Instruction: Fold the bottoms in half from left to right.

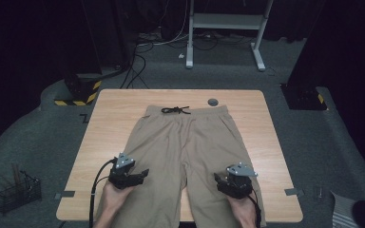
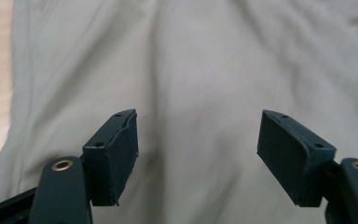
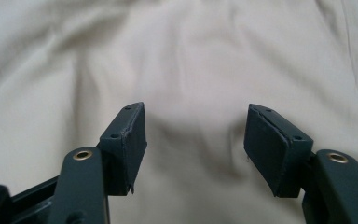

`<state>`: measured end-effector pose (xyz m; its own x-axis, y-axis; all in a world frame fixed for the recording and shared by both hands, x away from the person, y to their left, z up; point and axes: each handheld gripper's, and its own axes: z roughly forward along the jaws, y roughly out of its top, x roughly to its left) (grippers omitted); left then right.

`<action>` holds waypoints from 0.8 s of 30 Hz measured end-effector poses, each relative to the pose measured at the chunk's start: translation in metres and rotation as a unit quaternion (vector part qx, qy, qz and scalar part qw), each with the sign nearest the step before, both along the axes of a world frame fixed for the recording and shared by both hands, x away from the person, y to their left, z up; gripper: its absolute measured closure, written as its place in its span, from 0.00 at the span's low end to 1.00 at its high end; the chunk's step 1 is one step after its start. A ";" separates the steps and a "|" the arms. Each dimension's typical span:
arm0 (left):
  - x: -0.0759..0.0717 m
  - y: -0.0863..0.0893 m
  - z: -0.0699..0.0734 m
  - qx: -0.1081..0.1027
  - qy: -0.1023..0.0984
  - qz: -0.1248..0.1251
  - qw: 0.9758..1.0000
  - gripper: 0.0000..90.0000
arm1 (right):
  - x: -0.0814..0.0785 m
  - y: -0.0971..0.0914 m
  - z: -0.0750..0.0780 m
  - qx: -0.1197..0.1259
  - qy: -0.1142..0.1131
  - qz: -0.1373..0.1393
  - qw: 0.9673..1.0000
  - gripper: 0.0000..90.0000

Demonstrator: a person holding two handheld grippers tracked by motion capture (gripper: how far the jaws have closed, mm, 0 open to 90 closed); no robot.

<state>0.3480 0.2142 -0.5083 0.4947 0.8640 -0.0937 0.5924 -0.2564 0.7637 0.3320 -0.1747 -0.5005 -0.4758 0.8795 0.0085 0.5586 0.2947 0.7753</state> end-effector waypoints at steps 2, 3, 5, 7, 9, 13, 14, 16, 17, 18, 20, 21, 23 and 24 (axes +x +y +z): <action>0.007 -0.006 0.004 -0.004 -0.001 -0.002 1.000 0.32 | 0.012 0.001 0.005 0.005 -0.001 0.001 1.000 0.43; 0.011 -0.008 0.005 -0.009 -0.001 0.000 1.000 0.32 | 0.019 0.002 0.005 0.004 0.002 0.000 1.000 0.43; 0.019 -0.012 0.004 -0.005 0.001 0.004 1.000 0.33 | 0.033 0.004 0.002 0.004 0.010 -0.003 1.000 0.43; 0.025 -0.015 0.002 -0.007 0.007 0.009 1.000 0.33 | 0.044 0.006 -0.002 0.000 0.016 -0.006 1.000 0.43; 0.029 -0.017 -0.001 -0.002 0.006 0.015 1.000 0.33 | 0.051 0.010 -0.006 -0.015 0.014 -0.008 1.000 0.44; 0.035 -0.014 -0.006 0.009 0.010 0.028 0.999 0.33 | 0.059 0.013 -0.013 -0.039 0.013 -0.010 0.999 0.44; 0.036 -0.013 -0.007 0.015 0.011 0.031 0.999 0.33 | 0.060 0.013 -0.014 -0.038 0.013 -0.009 0.999 0.44; 0.037 -0.013 -0.009 0.020 0.013 0.033 0.999 0.33 | 0.060 0.013 -0.016 -0.038 0.016 -0.006 0.999 0.44; 0.038 -0.013 -0.010 0.023 0.015 0.034 0.999 0.33 | 0.060 0.013 -0.017 -0.036 0.021 -0.006 0.999 0.44; 0.038 -0.013 -0.011 0.027 0.015 0.035 0.999 0.33 | 0.061 0.013 -0.019 -0.036 0.026 -0.004 0.999 0.43; 0.038 -0.013 -0.015 0.027 0.014 0.038 0.999 0.33 | 0.061 0.011 -0.021 -0.028 0.030 -0.003 0.999 0.43; 0.037 -0.013 -0.016 0.027 0.008 0.038 0.999 0.33 | 0.061 0.011 -0.022 -0.027 0.030 -0.004 0.999 0.43; 0.034 -0.013 -0.018 0.024 -0.003 0.040 0.999 0.33 | 0.060 0.011 -0.023 -0.028 0.024 -0.003 0.999 0.43; 0.034 -0.013 -0.019 0.025 -0.004 0.042 0.999 0.33 | 0.059 0.011 -0.023 -0.028 0.024 -0.004 0.999 0.43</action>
